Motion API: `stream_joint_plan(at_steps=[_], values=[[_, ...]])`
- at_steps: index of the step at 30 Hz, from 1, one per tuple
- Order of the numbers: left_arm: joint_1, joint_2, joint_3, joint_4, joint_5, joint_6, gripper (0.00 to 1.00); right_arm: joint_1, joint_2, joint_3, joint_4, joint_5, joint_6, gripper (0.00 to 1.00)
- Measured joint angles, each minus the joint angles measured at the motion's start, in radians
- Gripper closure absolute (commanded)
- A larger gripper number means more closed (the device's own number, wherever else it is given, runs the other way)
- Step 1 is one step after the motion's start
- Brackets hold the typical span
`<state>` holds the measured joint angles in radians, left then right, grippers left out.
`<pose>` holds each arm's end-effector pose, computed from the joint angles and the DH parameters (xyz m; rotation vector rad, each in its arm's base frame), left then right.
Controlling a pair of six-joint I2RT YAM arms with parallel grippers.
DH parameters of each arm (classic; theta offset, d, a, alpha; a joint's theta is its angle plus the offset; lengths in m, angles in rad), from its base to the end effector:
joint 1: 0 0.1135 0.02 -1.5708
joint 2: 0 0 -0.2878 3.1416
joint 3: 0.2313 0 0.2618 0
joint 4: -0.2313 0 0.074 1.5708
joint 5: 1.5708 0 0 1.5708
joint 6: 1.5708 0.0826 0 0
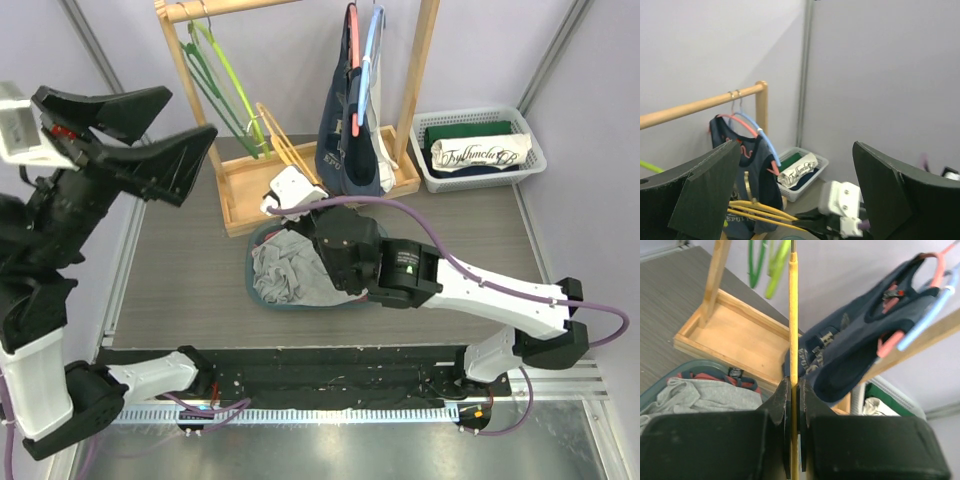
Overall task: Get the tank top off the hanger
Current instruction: Place the hanger at the clothesline.
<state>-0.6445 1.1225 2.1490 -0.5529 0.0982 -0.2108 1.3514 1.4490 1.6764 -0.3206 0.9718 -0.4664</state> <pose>0.0870 -0.0755 0.6932 0.3324 1.0858 -0.8187 0.1405 0.3168 0.5039 -0.7221 1.4555 -0.1277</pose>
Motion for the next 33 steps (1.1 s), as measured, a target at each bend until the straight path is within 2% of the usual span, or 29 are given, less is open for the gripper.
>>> stream_joint_plan(at_steps=[3, 7, 11, 14, 16, 23, 33], values=[[0.006, -0.043, -0.034, 0.01, 0.099, 0.011, 0.0, -0.064, 0.04, 0.061, -0.059, -0.1, 0.037, 0.99], [0.016, -0.082, -0.095, 0.013, 0.174, 0.073, 0.0, -0.221, 0.118, 0.238, -0.148, -0.29, 0.107, 0.99], [0.039, -0.122, -0.189, 0.004, 0.218, 0.141, 0.0, -0.377, 0.261, 0.544, -0.22, -0.455, 0.16, 0.99], [0.048, -0.138, -0.23, -0.006, 0.217, 0.175, 0.0, -0.44, 0.375, 0.763, -0.249, -0.547, 0.185, 0.99], [0.051, -0.148, -0.244, -0.014, 0.211, 0.199, 0.0, -0.472, 0.426, 0.841, -0.252, -0.618, 0.208, 0.99], [0.051, -0.216, -0.295, -0.056, 0.201, 0.293, 0.0, -0.578, 0.515, 0.861, -0.249, -0.806, 0.293, 0.99], [0.051, -0.312, -0.462, -0.09, 0.188, 0.373, 0.0, -0.62, 0.667, 0.924, -0.165, -0.819, 0.301, 0.99]])
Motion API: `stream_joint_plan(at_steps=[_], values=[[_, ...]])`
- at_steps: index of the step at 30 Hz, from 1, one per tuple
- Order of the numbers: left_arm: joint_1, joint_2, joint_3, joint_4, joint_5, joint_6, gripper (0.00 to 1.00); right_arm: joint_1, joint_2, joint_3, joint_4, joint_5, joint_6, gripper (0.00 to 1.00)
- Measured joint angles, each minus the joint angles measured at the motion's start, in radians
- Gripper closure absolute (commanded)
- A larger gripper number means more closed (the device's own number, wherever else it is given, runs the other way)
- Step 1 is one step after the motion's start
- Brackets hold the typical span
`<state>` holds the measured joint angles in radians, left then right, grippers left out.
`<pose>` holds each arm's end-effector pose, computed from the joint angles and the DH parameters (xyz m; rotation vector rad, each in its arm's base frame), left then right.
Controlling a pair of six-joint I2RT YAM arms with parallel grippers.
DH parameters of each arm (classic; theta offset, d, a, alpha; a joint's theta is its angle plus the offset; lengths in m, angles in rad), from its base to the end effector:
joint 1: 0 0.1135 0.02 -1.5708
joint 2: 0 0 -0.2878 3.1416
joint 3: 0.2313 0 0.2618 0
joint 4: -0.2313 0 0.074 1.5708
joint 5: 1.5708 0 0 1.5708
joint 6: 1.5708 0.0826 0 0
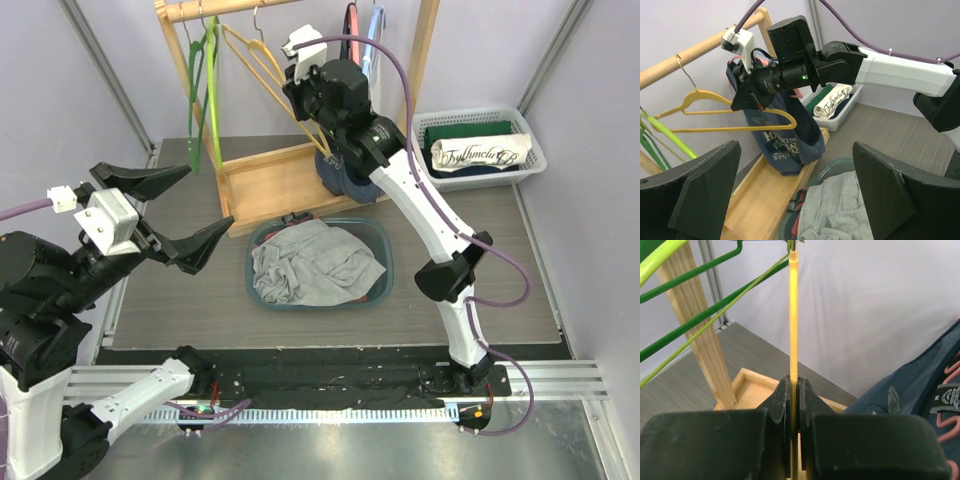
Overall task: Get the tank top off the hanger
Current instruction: Place the hanger at the clothesline.
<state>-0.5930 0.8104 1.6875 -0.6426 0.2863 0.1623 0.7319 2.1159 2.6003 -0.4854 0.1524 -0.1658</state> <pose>0.0595 -0.0682 0.5919 0.7243 1.1597 -0.5536 0.3970 0.3398 0.5312 -0.5757 1.4724 0.3243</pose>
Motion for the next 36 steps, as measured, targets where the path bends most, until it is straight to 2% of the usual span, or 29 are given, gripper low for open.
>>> stream_joint_plan(at_steps=[9, 15, 36], values=[[-0.001, -0.089, -0.12, 0.012, -0.04, 0.033, 0.01, -0.074, 0.053, 0.006, 0.145, -0.013, 0.029, 0.99], [-0.002, -0.105, -0.136, 0.025, -0.063, 0.034, 0.0, -0.129, 0.068, 0.027, 0.225, -0.054, 0.069, 0.99], [-0.002, -0.108, -0.159, 0.071, -0.085, 0.024, 0.0, -0.139, 0.128, 0.039, 0.252, -0.142, 0.141, 0.99]])
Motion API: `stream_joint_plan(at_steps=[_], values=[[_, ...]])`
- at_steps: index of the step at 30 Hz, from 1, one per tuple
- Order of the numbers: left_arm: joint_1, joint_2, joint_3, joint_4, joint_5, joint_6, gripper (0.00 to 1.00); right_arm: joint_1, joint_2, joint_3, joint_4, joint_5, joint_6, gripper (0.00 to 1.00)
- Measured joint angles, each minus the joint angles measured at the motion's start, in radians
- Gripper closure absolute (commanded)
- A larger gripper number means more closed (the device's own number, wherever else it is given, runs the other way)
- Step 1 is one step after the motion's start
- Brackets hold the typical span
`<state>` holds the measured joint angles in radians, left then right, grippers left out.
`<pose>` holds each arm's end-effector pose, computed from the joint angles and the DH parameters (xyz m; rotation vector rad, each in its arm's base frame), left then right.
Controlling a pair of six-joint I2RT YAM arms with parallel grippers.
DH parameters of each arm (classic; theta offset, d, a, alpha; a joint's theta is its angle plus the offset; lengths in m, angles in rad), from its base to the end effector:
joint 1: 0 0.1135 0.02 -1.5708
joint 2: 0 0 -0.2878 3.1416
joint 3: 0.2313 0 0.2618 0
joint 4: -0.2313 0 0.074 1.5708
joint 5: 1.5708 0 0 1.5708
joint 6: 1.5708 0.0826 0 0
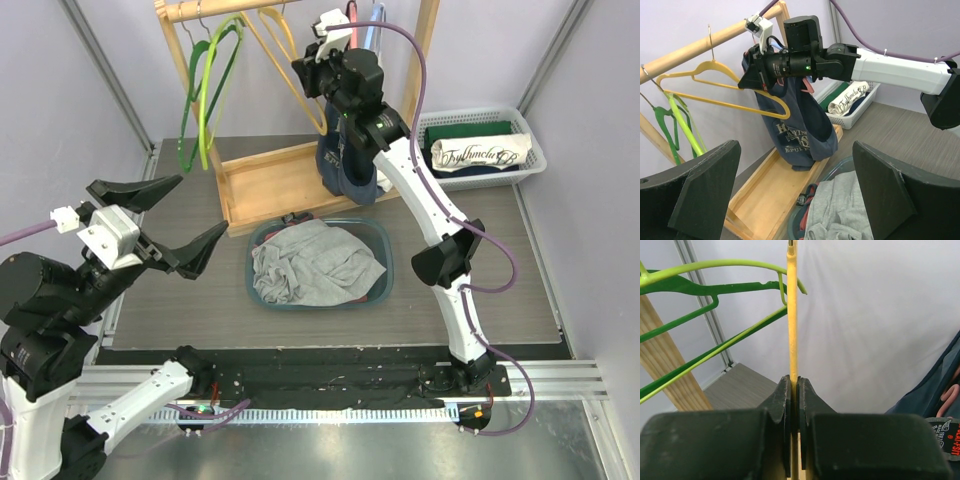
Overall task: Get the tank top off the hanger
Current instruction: Place the hanger at the clothesline.
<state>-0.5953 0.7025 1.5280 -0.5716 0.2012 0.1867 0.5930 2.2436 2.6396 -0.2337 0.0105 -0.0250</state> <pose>0.0562 -0.0580 0.5663 0.6655 1.1603 -0.4789 0.4697 0.3155 0.5176 -0.4248 1.3595 0.4626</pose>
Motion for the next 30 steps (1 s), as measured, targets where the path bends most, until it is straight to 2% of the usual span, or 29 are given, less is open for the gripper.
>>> stream_joint_plan(at_steps=[25, 30], values=[[0.0, -0.035, -0.065, 0.06, -0.018, -0.03, 0.0, 0.002, 0.001, -0.014, -0.057, -0.016, 0.009, 0.99], [0.0, -0.037, -0.071, 0.068, -0.018, -0.033, 0.0, 0.043, 0.001, -0.014, -0.056, 0.056, -0.032, 0.99]])
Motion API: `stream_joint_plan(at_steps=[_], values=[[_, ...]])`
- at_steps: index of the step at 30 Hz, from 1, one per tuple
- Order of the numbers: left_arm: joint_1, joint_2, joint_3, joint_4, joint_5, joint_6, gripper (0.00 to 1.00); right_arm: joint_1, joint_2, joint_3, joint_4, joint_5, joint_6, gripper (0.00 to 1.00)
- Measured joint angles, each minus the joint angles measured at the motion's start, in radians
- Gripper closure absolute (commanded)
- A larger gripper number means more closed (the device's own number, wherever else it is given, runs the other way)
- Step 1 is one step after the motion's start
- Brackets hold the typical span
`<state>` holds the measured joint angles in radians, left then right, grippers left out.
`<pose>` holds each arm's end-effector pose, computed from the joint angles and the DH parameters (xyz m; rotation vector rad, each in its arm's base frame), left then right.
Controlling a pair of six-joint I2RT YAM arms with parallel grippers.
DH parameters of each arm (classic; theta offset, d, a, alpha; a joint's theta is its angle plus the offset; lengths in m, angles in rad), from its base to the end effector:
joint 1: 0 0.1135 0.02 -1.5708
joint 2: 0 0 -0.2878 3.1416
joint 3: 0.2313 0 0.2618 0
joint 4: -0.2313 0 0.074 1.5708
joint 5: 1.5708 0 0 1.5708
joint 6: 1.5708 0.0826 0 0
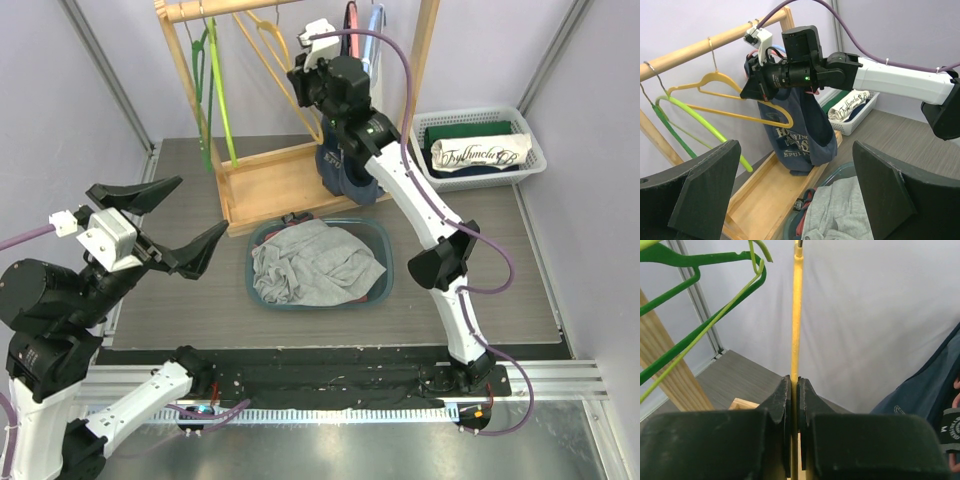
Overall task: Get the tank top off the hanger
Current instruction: Place the hanger at the clothesline.
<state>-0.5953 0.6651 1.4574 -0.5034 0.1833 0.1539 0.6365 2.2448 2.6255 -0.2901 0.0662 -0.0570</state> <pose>0.0566 -0.0565 0.5589 0.6214 1.1451 -0.4954 0.4614 0.3342 0.5029 -0.4566 1.4230 0.4198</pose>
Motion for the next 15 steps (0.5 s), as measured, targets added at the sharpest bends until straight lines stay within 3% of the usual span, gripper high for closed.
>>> stream_joint_plan(at_steps=[8, 15], values=[[0.0, 0.0, -0.005, 0.006, 0.0, -0.016, 0.0, 0.113, 0.0, 0.004, 0.019, 0.146, -0.06, 0.99], [0.0, 0.0, -0.006, 0.011, 0.0, -0.018, 0.0, 0.154, 0.001, 0.013, 0.011, 0.164, -0.074, 0.99]])
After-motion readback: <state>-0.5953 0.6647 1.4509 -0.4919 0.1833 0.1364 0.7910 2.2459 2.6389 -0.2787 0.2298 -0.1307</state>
